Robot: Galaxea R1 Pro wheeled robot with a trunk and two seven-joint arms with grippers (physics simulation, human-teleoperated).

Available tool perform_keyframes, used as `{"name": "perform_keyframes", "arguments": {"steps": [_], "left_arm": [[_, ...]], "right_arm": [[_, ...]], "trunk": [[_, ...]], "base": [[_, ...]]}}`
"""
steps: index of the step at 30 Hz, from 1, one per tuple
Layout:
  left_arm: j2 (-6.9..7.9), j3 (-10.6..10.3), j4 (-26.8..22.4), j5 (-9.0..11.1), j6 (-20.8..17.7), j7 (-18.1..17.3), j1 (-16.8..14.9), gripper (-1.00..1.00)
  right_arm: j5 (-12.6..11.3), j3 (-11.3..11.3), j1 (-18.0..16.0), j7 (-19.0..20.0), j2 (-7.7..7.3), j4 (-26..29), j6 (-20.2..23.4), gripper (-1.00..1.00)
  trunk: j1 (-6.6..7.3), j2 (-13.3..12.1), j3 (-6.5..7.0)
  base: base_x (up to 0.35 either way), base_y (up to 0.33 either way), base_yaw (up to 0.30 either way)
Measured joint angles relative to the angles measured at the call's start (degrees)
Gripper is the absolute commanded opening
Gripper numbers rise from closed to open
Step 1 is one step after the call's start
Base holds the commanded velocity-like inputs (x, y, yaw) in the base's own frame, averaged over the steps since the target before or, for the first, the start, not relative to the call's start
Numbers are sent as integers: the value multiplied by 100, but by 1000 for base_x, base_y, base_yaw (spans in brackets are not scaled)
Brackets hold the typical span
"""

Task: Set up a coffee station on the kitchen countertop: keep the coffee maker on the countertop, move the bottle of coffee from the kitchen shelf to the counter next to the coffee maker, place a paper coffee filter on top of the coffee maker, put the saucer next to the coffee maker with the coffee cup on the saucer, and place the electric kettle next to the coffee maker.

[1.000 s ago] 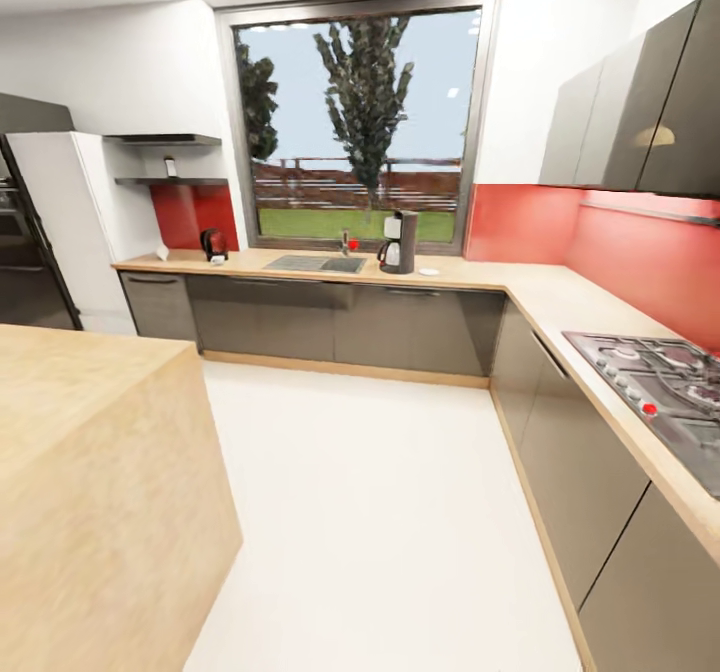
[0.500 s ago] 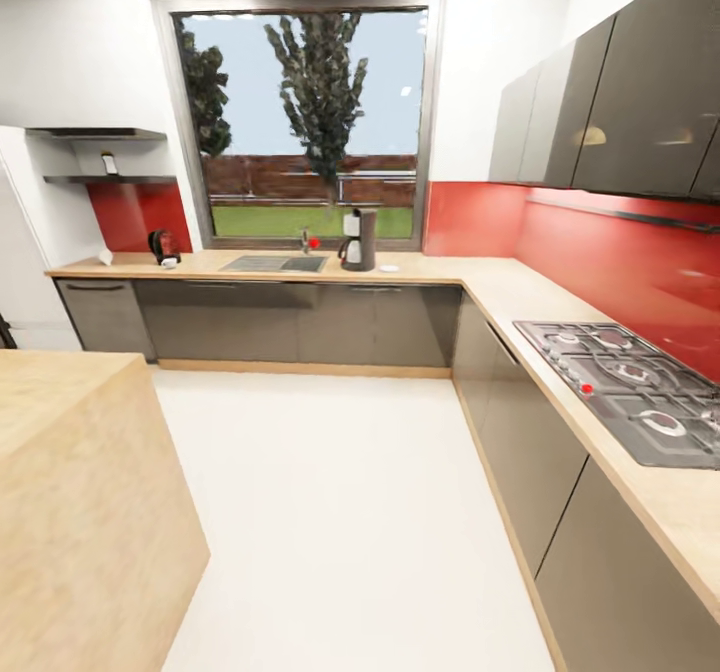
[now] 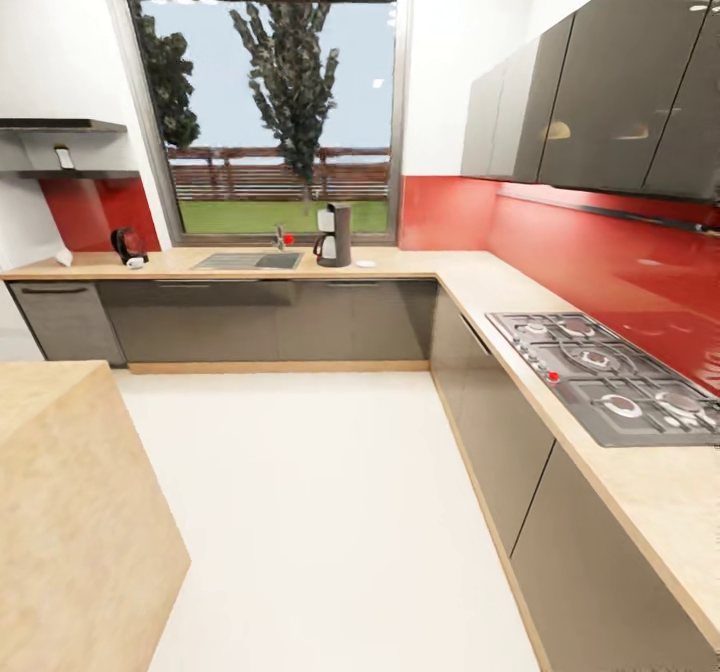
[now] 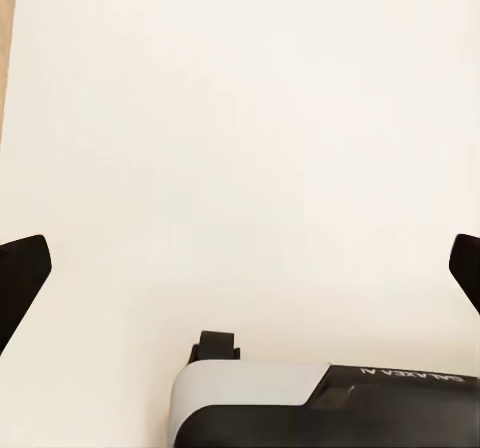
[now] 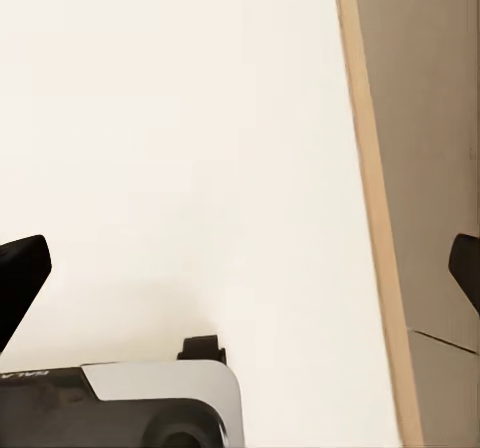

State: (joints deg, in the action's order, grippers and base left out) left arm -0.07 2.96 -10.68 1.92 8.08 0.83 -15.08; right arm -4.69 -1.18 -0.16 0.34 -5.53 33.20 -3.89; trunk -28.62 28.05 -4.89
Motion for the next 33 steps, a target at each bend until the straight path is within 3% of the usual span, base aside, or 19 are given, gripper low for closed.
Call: {"name": "perform_keyframes", "arguments": {"steps": [13,15,23,33], "left_arm": [[0,14,-1,20,0,6,1,100],[4,19,-1,24,-2,7,1,100],[54,39,-17,384,2,-7,2,100],[60,-33,-4,346,-7,-64,3,100]], "right_arm": [[40,27,0,0,-18,-6,0,100],[43,28,0,-1,-18,-8,0,100],[17,11,0,-15,-3,0,1,100],[15,9,0,-31,0,1,3,100]], "trunk": [[287,-523,228],[287,-525,229],[287,-526,219],[287,-525,167]], "base": [[0,0,-6],[0,0,0],[0,0,75],[0,0,221]]}}
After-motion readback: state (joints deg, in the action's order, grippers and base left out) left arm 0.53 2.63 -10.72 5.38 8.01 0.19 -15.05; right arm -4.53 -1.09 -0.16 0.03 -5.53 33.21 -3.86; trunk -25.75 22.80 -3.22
